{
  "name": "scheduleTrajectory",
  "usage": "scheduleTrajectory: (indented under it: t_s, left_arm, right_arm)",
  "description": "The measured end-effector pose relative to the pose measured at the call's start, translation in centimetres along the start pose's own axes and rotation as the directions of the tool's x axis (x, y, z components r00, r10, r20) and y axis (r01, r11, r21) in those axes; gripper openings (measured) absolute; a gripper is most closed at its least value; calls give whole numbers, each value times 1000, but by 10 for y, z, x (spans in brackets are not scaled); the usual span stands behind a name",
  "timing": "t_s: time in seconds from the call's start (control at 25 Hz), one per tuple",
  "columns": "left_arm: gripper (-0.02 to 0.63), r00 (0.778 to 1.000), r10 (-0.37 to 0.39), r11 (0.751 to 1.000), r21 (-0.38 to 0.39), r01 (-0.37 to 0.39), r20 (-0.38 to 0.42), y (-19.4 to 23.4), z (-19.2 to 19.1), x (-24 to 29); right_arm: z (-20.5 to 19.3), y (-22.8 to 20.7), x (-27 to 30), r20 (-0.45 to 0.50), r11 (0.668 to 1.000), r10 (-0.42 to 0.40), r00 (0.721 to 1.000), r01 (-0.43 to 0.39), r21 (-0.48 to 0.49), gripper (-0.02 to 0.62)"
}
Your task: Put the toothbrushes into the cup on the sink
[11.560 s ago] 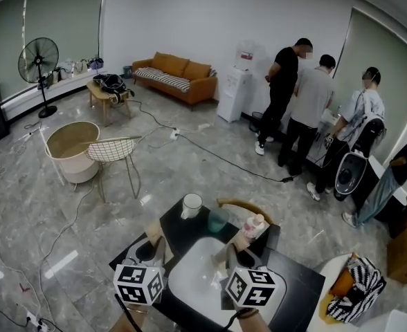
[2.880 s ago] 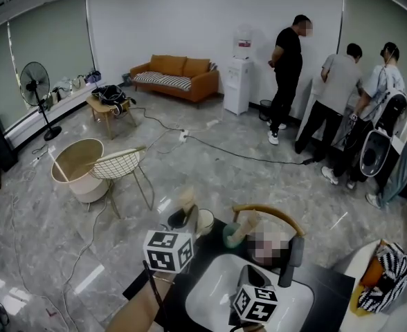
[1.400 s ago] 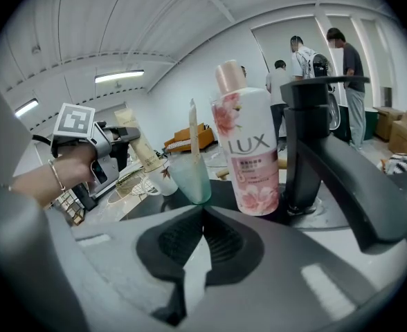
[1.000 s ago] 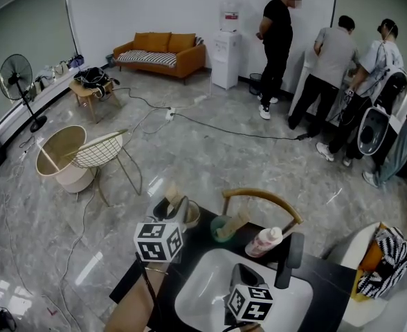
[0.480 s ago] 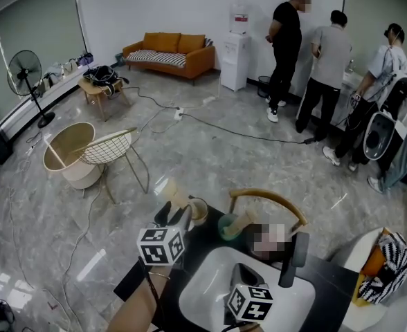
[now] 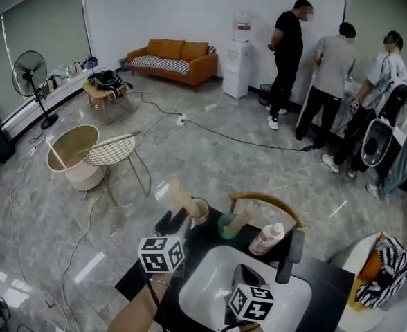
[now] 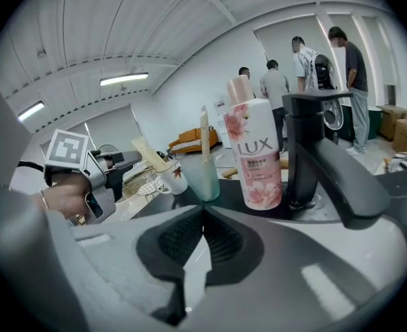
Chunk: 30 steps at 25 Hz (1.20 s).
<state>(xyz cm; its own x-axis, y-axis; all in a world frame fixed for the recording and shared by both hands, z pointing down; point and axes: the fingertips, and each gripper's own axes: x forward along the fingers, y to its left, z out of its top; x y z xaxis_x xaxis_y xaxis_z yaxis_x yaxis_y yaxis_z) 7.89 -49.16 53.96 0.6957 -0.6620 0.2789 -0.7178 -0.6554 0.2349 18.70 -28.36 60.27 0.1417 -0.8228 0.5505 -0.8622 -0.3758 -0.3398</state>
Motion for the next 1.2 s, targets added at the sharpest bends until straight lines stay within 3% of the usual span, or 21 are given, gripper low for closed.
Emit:
scheduleTrajectory:
  t_s: [0.24, 0.52, 0.8, 1.2]
  left_arm:
    - [209, 1000, -20, 998, 58, 19, 12, -22, -7, -31]
    - [179, 1000, -11, 999, 31, 12, -25, -42, -19, -81]
    - [106, 999, -29, 1000, 6, 28, 28, -75, -13, -133]
    - [38, 998, -47, 998, 43, 46, 30, -105, -17, -191]
  right_arm:
    - [8, 0, -17, 23, 999, 2, 1000, -1, -41, 3]
    - [20, 13, -50, 50, 993, 12, 999, -6, -115, 3]
    - [30, 21, -82, 77, 987, 32, 997, -19, -157, 3]
    - [36, 28, -127, 127, 981, 48, 991, -23, -192, 3]
